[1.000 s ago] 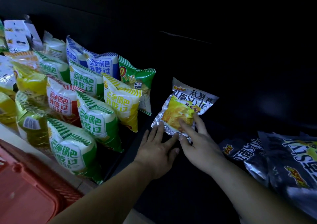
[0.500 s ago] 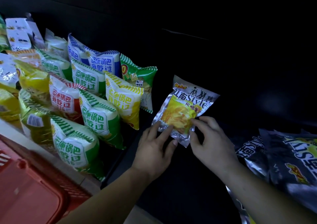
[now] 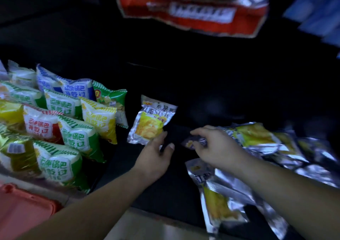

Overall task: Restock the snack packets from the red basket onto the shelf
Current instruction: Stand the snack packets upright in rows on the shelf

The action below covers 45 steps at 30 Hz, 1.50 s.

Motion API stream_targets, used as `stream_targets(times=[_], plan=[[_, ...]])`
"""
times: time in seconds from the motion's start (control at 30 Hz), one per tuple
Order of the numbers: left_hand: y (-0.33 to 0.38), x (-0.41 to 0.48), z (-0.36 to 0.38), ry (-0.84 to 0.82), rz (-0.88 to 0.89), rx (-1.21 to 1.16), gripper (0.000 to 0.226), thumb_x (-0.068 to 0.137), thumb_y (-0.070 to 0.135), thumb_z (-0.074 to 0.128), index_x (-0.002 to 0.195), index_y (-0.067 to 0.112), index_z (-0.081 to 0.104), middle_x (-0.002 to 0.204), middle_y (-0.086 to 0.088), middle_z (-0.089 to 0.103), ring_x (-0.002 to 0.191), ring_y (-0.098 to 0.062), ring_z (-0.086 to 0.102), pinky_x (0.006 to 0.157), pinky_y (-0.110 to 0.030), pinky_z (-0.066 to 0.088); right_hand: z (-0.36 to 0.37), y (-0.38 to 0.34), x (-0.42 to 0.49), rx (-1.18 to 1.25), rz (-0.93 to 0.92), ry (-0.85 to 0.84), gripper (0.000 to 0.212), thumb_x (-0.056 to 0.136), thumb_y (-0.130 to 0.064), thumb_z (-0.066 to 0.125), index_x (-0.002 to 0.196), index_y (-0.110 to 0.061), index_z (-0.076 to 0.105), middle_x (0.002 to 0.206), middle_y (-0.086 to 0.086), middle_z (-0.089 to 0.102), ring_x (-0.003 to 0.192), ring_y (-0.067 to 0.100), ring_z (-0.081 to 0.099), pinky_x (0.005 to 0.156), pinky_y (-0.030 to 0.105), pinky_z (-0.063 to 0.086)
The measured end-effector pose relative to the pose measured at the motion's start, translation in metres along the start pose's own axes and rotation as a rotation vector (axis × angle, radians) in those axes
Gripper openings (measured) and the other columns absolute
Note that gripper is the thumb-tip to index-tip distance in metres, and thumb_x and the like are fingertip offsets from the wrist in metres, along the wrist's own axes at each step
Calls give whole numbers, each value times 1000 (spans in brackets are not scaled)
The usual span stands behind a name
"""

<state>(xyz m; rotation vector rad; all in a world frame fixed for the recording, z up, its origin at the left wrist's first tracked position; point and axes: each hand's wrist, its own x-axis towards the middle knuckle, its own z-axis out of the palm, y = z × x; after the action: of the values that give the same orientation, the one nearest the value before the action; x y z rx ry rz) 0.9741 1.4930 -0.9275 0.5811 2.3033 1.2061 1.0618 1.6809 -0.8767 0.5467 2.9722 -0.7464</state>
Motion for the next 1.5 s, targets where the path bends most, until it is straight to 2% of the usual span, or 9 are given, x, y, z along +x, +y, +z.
stream_targets(times=[0.2,0.4,0.53,0.73,0.97,1.1,1.23,1.4,1.5], plan=[[74,-13,17,-230,-167,-97,61,101,44,57,155,27,36,129,-1,66,111,-30,68,90,-38,57,-53,66,-61,-141,201,208,44,85,-42,60,125,-26,70,123,-1,62,120,24,57,98,38,50],[135,4,46,-345,-128,142,48,102,36,58,148,23,49,128,-5,65,81,-12,66,45,-11,43,-56,125,-82,-171,271,126,80,78,-83,27,133,-37,63,147,9,50,140,31,40,113,42,37],[155,16,85,-403,-96,259,40,104,29,53,142,16,54,115,-4,67,99,-20,65,76,-25,51,-65,134,-78,-196,254,47,70,87,-82,20,150,-55,32,170,-1,0,155,27,-5,125,51,-1],[112,22,121,-267,-220,65,33,96,27,65,128,18,66,99,-1,70,79,-14,66,66,-24,54,-63,139,-80,-57,356,-90,66,90,-80,29,151,-56,26,170,-3,-2,155,25,-14,123,54,-6],[112,28,112,-177,-182,-160,39,99,32,65,137,22,63,127,0,68,108,-13,64,91,-23,50,-61,147,-91,19,373,-71,57,93,-75,29,148,-59,32,168,-16,1,154,19,-11,124,52,-2],[137,38,101,-68,-130,-398,36,83,26,85,115,16,73,102,2,78,92,-10,73,78,-18,58,-65,139,-85,28,330,60,52,96,-71,30,142,-54,44,166,-9,10,153,19,0,124,52,4],[174,41,64,-111,-214,-659,18,84,-3,76,95,11,75,90,-10,78,88,-26,74,92,-47,60,-91,122,-74,253,288,219,66,85,-84,38,144,-55,41,163,-11,13,153,22,12,123,51,20],[181,6,-9,-253,-187,-647,27,91,-10,61,101,14,62,81,-9,68,77,-26,68,82,-49,61,-121,69,-62,379,35,247,41,89,-45,71,128,-42,59,157,-1,30,150,9,23,109,8,21],[169,-21,-48,-253,-110,-487,25,90,-9,66,102,12,63,87,-11,67,84,-28,67,81,-49,63,-99,31,-55,472,-74,271,33,81,-37,78,101,-34,52,135,-2,47,138,15,41,110,33,38]])
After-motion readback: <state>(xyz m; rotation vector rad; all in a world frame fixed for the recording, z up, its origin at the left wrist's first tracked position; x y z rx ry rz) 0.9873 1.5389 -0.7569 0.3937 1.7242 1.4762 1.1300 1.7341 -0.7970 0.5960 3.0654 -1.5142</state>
